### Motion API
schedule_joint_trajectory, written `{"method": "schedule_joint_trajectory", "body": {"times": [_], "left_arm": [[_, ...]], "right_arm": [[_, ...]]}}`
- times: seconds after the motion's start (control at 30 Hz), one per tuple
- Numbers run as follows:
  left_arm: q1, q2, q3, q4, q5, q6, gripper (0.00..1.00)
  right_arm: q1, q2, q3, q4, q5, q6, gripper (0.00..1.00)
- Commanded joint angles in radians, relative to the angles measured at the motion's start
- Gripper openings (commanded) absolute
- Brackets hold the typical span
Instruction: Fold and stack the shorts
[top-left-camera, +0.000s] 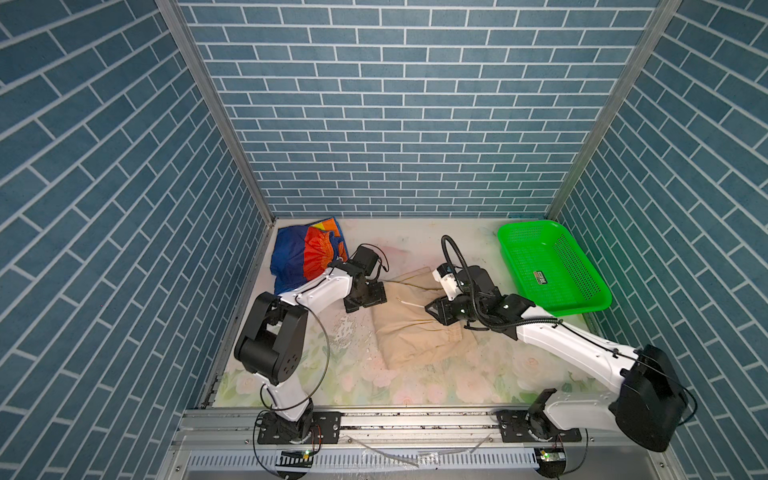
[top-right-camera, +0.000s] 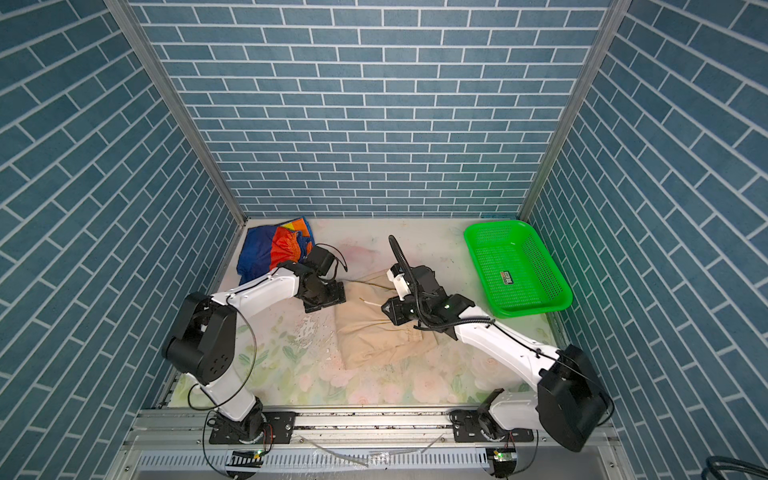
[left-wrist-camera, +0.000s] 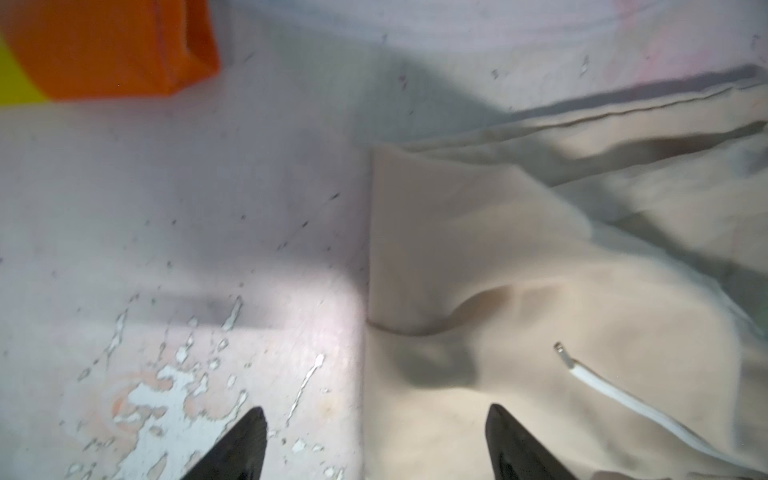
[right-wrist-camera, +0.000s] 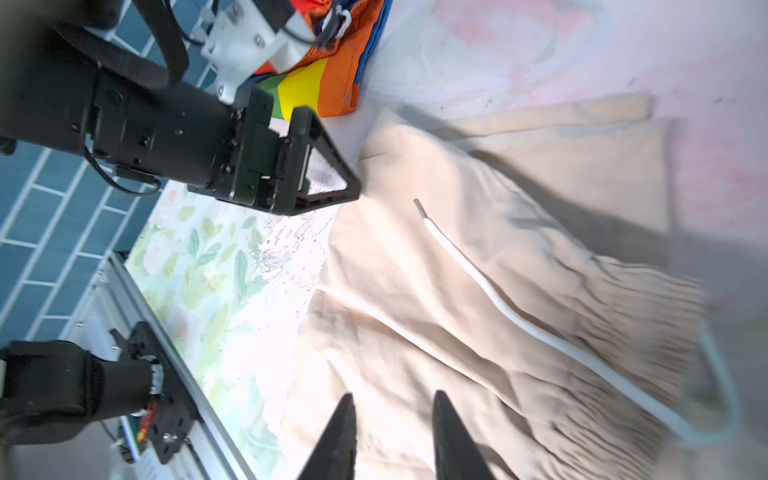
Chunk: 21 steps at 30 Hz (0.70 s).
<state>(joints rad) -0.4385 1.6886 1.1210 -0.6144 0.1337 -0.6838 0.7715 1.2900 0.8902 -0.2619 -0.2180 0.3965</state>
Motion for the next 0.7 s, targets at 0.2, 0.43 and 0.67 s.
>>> {"method": "schedule_joint_trajectory", "body": {"times": [0.2,0.43,0.67], "left_arm": [[0.002,-0.150,-0.228,0.159,0.094,-0.059,0.88],[-0.018,-0.213,-0.476,0.467,0.199,-0.226,1.00],[-0.085,-0.147,-0.572,0.691,0.211,-0.317,0.77]], "right_arm": [[0.255,0.115,0.065,-0.118,0.222,-0.238,0.47],[0.323,0.208,0.114,-0.102,0.231,-0.264,0.49],[0.320,0.159,0.078,-0.076,0.281,-0.254,0.51]]}}
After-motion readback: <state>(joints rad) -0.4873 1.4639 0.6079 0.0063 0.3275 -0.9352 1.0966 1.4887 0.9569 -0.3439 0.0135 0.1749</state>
